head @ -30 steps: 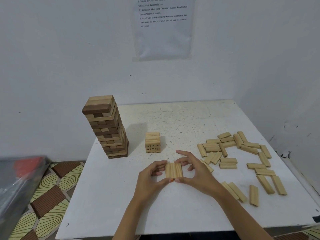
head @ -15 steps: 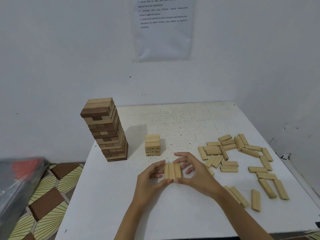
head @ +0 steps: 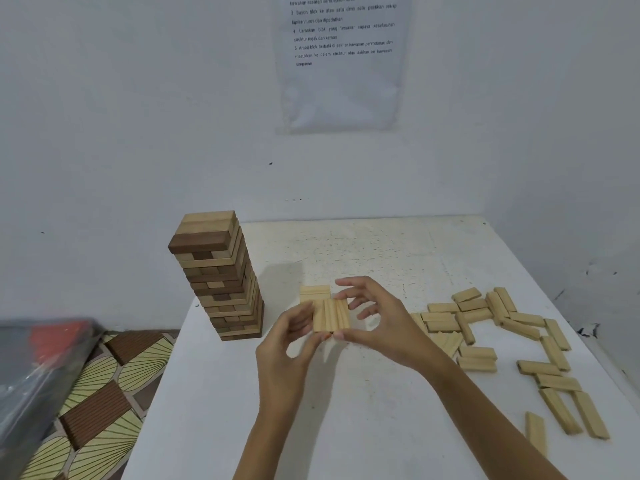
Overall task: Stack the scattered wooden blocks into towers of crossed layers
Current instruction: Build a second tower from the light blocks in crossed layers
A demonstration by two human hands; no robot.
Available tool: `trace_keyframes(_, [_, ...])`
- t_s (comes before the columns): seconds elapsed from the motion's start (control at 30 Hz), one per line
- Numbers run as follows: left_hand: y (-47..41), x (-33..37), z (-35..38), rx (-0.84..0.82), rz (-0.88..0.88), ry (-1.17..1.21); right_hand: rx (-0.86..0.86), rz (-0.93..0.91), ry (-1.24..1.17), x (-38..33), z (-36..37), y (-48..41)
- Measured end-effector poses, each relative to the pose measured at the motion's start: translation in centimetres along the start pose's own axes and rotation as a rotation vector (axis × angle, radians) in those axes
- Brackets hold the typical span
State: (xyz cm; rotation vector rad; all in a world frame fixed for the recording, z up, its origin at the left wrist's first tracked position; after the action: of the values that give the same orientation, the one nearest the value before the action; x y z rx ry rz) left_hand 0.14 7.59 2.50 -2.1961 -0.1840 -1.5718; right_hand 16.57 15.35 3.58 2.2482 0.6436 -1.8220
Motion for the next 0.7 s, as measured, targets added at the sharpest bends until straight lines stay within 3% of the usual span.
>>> trace_keyframes(0.7, [-2.8, -0.6, 1.0, 0.023, -0.165, -0.010, -0.004, 0.041, 0.044, 2.2, 1.4, -5.3])
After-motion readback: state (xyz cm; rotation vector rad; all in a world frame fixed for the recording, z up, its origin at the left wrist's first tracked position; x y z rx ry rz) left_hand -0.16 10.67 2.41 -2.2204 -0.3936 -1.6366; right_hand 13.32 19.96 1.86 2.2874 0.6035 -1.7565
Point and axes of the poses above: each hand's wrist, its own y-axis away from the middle knuckle, its own z-axis out of the palm, x = y × z, the point moved 2 cm from there along -y, towards the middle knuckle, and after that the axes turned 9 degrees about -y, right-handed, at the moved point
